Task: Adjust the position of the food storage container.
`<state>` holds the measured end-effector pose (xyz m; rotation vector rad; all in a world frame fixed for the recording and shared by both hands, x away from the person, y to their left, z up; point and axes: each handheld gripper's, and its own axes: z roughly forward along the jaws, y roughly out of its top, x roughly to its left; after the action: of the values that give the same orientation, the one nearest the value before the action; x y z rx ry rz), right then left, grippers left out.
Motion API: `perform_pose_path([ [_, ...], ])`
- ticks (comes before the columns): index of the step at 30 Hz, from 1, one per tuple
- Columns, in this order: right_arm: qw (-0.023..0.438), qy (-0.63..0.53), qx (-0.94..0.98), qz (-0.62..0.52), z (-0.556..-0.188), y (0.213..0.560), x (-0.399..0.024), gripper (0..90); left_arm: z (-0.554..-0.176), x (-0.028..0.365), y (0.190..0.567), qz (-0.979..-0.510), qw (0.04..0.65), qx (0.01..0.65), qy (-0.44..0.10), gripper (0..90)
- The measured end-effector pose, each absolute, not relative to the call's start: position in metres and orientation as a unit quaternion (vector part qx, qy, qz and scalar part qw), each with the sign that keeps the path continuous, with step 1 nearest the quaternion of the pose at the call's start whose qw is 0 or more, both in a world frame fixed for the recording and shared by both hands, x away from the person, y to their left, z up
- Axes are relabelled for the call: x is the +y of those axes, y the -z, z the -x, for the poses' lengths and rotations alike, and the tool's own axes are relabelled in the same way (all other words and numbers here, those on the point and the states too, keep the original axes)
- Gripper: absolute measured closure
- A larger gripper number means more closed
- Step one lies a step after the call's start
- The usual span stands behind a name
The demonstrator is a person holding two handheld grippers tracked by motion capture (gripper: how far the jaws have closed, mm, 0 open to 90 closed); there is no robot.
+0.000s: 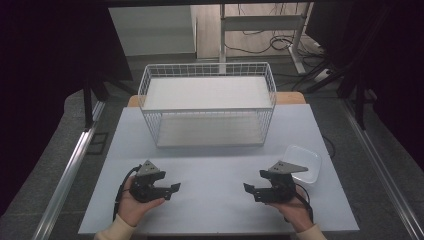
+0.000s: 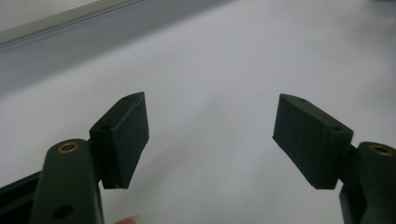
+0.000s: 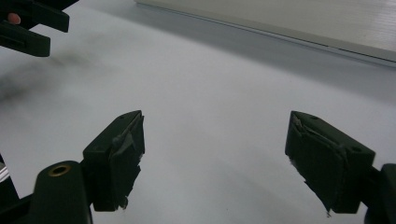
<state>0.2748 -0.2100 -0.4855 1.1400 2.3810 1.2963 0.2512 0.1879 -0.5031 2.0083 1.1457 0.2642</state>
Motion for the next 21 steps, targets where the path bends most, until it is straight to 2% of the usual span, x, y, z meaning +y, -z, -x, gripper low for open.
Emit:
perform_pose_path([
  [21, 0.097, -0.435, 0.810, -0.382, -0.2744, 0.4870, -0.2087, 23.9, -0.2530, 0.1897, 0.5053, -0.792, 0.394, 0.457, -0.095, 26.2],
])
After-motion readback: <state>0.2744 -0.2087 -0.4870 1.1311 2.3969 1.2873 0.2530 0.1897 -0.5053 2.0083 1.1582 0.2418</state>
